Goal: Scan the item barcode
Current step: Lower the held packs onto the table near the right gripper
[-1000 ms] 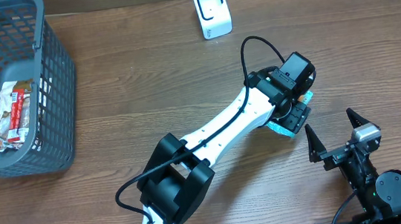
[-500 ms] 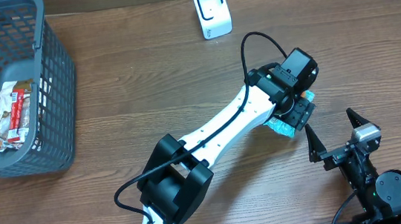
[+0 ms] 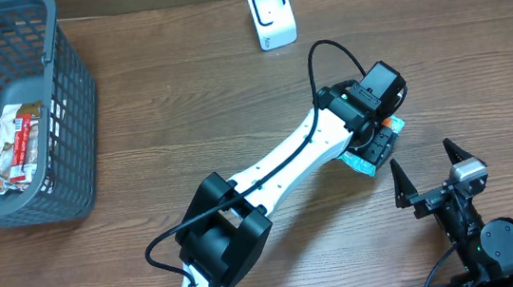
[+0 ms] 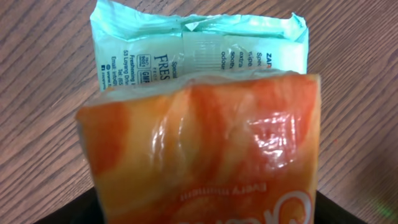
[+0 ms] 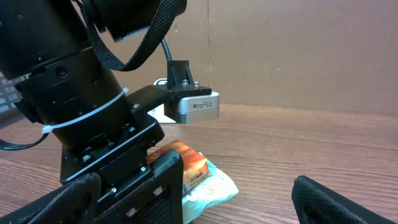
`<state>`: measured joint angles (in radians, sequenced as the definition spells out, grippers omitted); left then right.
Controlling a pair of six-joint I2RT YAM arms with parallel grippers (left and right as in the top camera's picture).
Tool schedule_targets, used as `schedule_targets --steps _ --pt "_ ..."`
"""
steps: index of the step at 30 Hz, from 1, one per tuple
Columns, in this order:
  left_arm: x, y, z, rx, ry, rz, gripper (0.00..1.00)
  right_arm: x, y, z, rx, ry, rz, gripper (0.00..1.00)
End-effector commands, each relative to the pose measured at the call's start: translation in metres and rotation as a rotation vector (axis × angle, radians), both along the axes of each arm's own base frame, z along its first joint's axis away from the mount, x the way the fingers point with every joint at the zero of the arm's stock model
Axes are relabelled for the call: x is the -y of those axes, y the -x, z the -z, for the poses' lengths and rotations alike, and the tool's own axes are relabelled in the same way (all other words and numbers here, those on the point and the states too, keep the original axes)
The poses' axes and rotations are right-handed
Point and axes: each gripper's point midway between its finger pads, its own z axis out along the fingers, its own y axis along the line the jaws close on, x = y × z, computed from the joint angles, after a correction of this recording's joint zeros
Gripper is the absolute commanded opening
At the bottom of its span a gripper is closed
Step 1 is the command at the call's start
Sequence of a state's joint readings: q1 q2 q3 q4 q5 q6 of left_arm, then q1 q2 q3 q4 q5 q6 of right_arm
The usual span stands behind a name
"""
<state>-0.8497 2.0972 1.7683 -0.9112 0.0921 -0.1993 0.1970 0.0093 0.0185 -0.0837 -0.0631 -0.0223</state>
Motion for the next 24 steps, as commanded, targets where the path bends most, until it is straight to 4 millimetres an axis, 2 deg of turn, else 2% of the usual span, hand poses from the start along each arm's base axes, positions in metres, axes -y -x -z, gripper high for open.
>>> schedule_targets --steps 1,3,7,15,20,24 --pt "0.004 -0.007 -0.007 0.033 0.007 -0.005 0.66 0.002 -0.001 0.003 -0.001 0.002 0.011 1.00" --pt "0.004 -0.007 -0.007 0.032 0.007 -0.004 0.63 0.002 -0.001 0.003 -0.001 0.002 0.011 1.00" --pt "0.004 -0.007 -0.009 0.035 0.011 -0.005 0.63 0.002 -0.001 0.003 -0.001 0.002 0.011 1.00" --pt "0.010 -0.015 -0.045 0.084 0.080 -0.035 0.54 0.002 -0.001 0.003 -0.001 0.002 0.011 1.00" --pt "-0.005 -0.020 -0.062 0.086 0.090 -0.088 0.53 0.002 -0.001 0.003 -0.001 0.002 0.011 1.00" --pt "-0.030 -0.033 -0.071 0.097 0.067 -0.167 0.51 0.002 -0.001 0.003 -0.001 0.002 0.011 1.00"
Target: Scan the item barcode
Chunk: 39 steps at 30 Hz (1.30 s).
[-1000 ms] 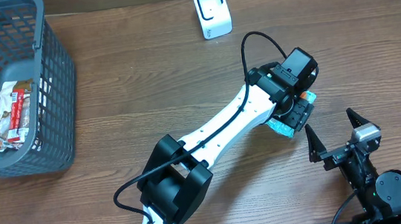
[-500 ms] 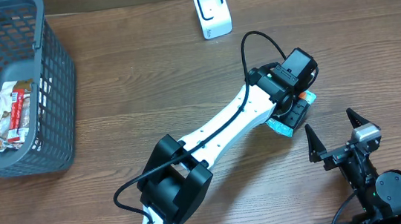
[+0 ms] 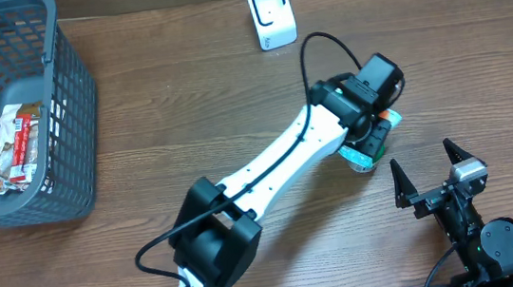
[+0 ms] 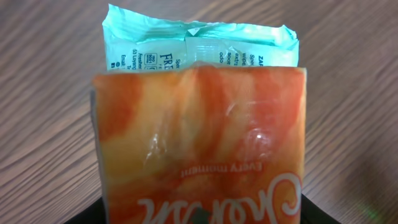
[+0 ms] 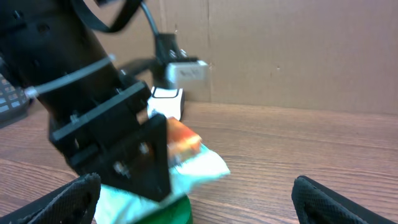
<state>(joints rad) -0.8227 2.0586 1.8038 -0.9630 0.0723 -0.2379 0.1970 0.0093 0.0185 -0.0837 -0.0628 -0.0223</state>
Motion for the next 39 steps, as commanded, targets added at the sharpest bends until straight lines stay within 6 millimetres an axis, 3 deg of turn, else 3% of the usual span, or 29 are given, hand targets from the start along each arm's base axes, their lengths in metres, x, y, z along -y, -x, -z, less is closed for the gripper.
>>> schedule_targets --steps 1,10,13,19,23,33,39 --pt "-0.025 -0.026 -0.047 0.080 0.046 -0.120 0.51 0.002 -0.001 0.003 -0.001 0.002 0.010 1.00" --pt "-0.078 -0.028 -0.025 0.014 -0.101 -0.248 0.45 0.002 -0.001 0.003 -0.001 0.002 0.010 1.00" --pt "-0.085 -0.027 -0.016 0.013 -0.133 -0.262 0.46 0.002 -0.001 0.003 -0.001 0.002 0.010 1.00" --pt "-0.080 -0.015 0.023 -0.029 -0.122 -0.272 0.47 0.002 -0.001 0.003 -0.001 0.002 0.010 1.00" --pt "-0.063 0.012 0.052 -0.138 -0.045 -0.217 0.46 0.002 -0.001 0.003 -0.001 0.002 0.010 1.00" --pt "-0.037 0.045 0.055 -0.260 0.037 -0.167 0.47 0.002 -0.001 0.003 -0.001 0.002 0.010 1.00" --pt "-0.035 0.043 0.055 -0.239 0.029 -0.199 0.50 0.002 -0.001 0.003 -0.001 0.002 0.010 1.00"
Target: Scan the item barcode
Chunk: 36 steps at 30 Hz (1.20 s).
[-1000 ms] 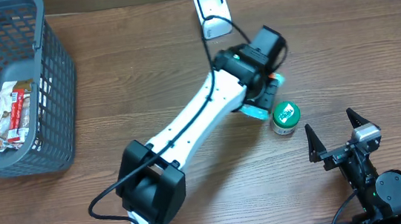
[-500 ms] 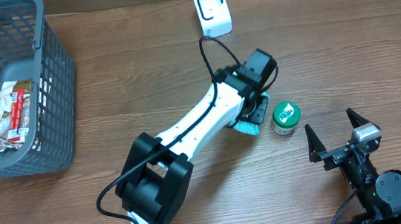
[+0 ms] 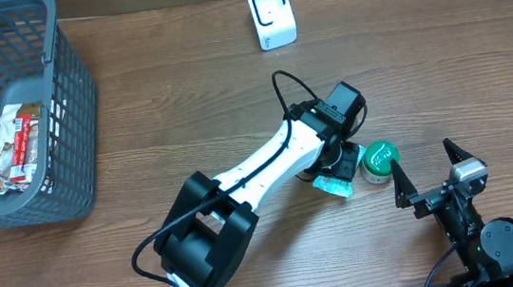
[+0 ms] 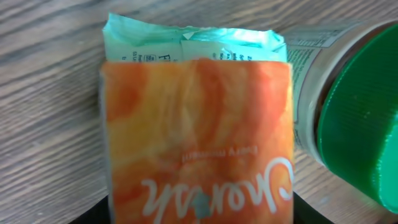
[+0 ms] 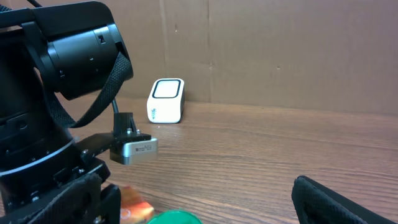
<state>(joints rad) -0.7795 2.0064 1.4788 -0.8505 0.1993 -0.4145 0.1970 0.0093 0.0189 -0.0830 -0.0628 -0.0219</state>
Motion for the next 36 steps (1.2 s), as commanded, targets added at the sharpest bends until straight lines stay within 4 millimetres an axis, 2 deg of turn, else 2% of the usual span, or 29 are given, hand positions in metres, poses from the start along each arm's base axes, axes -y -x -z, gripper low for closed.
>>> schedule_targets --steps 1,7,14,18,19,22,23,28,32,36 --pt "0.006 -0.003 -0.014 0.026 0.033 -0.030 0.50 0.002 -0.001 0.003 -0.002 0.002 0.010 1.00" --pt "-0.014 -0.019 -0.008 0.119 -0.075 -0.089 0.51 0.002 -0.001 0.003 -0.002 0.002 0.010 1.00" --pt "-0.016 -0.010 0.007 0.088 -0.069 -0.081 0.53 0.002 -0.001 0.003 -0.002 0.002 0.010 1.00" --pt "-0.017 -0.012 0.006 0.089 -0.064 -0.087 0.57 0.002 -0.001 0.003 -0.002 0.003 0.010 1.00" --pt "-0.016 -0.013 0.005 0.086 -0.057 -0.085 0.59 0.002 -0.001 0.003 -0.002 0.002 0.010 1.00" --pt "-0.018 -0.013 0.005 0.072 -0.051 -0.090 0.88 0.002 -0.001 0.003 -0.002 0.003 0.010 1.00" --pt "-0.019 -0.014 0.005 0.073 -0.055 -0.087 0.91 0.002 -0.001 0.003 -0.002 0.003 0.010 1.00" --pt "-0.025 -0.030 -0.003 0.066 -0.006 -0.089 0.88 0.002 -0.001 0.003 -0.002 0.003 0.010 1.00" --pt "-0.020 -0.043 -0.021 0.024 0.127 -0.053 0.84 0.002 -0.001 0.003 -0.002 0.002 0.010 1.00" --pt "-0.017 -0.046 -0.037 -0.034 0.281 0.011 0.79 0.002 -0.001 0.003 -0.002 0.003 0.010 1.00"
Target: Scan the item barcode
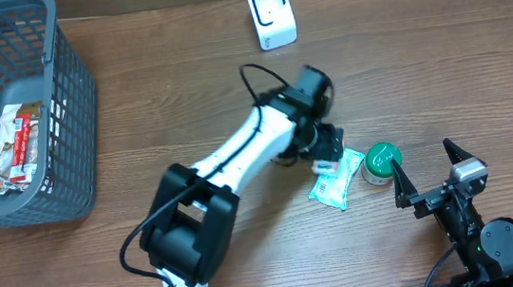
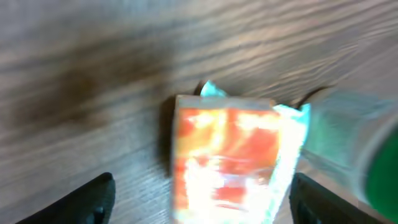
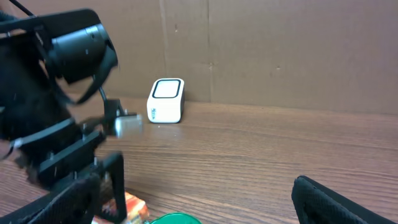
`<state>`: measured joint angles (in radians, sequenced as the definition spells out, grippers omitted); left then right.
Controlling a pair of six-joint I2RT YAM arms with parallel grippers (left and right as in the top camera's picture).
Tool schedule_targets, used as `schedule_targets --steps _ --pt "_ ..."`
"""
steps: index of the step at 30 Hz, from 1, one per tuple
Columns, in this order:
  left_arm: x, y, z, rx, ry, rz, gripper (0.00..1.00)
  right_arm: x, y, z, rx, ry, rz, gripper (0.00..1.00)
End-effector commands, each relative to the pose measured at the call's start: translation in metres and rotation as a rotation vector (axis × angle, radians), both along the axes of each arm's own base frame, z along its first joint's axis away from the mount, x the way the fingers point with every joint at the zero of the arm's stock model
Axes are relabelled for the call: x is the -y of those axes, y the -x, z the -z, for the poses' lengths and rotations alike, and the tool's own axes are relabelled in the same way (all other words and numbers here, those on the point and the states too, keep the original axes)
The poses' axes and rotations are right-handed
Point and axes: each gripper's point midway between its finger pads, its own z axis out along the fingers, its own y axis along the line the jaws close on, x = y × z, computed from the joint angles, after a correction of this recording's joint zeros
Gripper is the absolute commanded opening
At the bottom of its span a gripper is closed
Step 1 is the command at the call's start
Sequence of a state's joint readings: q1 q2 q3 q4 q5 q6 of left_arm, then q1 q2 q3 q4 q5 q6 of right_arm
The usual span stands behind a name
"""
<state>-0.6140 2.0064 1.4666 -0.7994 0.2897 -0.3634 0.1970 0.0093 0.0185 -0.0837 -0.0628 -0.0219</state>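
Note:
An orange and mint-green packet (image 1: 334, 179) lies flat on the table just left of a green-lidded jar (image 1: 380, 160). My left gripper (image 1: 325, 150) hovers over the packet's far end, open, with both dark fingers (image 2: 93, 198) spread wide of the blurred packet (image 2: 229, 163). The white scanner (image 1: 272, 16) stands at the table's far edge. My right gripper (image 1: 425, 170) rests open at the near right with nothing in it. Low in the right wrist view are the packet (image 3: 134, 208) and the jar's lid (image 3: 178, 219), with the scanner (image 3: 166, 101) beyond them.
A grey basket (image 1: 69, 106) at the far left holds a snack wrapper (image 1: 14, 145). The left arm (image 1: 239, 157) stretches across the table's middle. A cardboard wall (image 3: 280, 50) closes the far side.
The left gripper was shut on the packet beside the jar. Now it is open and set back toward the far side, and the packet lies free on the table.
At first the left gripper held the packet over the right part of the table. It then held it above the green-lidded jar, then low at the jar's left side. Now the packet lies there, let go. The right arm has stayed still.

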Motion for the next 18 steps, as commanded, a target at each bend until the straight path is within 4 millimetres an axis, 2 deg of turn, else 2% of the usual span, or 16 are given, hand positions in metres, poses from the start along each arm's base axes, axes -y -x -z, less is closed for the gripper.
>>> schedule_targets --steps 1,6,10,18 --pt "0.016 0.001 -0.036 -0.013 0.213 0.124 0.78 0.002 -0.001 0.003 -0.001 0.002 0.010 1.00" --pt "0.004 0.000 -0.036 -0.013 0.220 0.172 0.73 0.002 -0.001 0.003 0.000 0.003 0.010 1.00" --pt "-0.007 -0.003 -0.029 0.002 0.148 0.162 0.73 0.002 -0.001 0.003 -0.001 0.002 0.010 1.00" --pt "-0.013 -0.007 -0.025 0.022 0.108 0.150 0.74 0.002 -0.001 0.003 -0.001 0.002 0.010 1.00"
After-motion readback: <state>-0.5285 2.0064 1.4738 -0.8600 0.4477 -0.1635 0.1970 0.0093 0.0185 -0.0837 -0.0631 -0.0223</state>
